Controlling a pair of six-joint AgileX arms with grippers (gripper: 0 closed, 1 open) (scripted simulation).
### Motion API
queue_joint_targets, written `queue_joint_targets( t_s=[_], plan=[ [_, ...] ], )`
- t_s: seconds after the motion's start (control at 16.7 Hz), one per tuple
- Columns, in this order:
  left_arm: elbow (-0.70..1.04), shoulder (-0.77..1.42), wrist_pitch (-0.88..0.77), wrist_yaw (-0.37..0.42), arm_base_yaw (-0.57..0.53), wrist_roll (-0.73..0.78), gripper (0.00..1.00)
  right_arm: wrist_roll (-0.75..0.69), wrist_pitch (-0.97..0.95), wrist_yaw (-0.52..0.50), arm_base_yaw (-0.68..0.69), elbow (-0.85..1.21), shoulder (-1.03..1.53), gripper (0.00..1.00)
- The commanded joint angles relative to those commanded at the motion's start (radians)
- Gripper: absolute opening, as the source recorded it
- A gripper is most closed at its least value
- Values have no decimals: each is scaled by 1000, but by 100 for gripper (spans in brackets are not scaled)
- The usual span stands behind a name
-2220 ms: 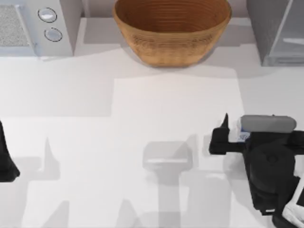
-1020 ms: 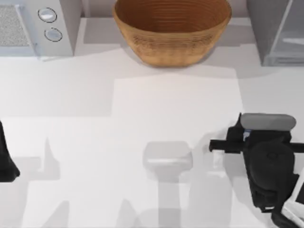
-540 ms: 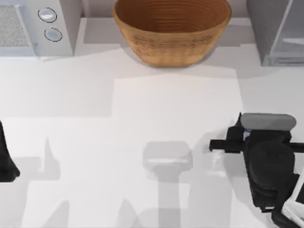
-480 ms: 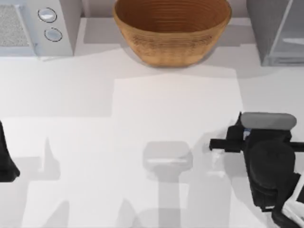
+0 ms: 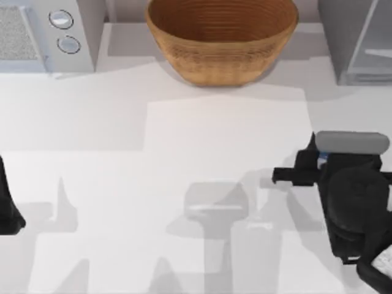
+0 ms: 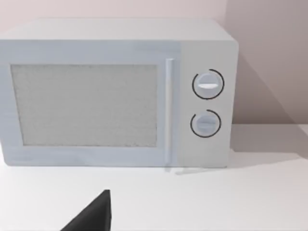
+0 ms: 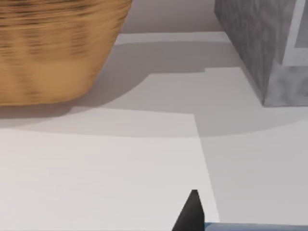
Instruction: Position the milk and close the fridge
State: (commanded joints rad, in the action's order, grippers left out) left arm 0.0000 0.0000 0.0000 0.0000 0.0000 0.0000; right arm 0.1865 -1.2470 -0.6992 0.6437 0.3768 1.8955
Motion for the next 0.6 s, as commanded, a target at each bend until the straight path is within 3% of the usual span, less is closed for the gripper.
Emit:
queue_joint_targets(
  t_s=[0.3,0.6],
  plan=[
    [0,0,0,0,0,0,100,-2,0,15,-16,4,-8,0],
    [0,0,0,0,0,0,100,-59,39,223,-214,10,-128,0]
  ],
)
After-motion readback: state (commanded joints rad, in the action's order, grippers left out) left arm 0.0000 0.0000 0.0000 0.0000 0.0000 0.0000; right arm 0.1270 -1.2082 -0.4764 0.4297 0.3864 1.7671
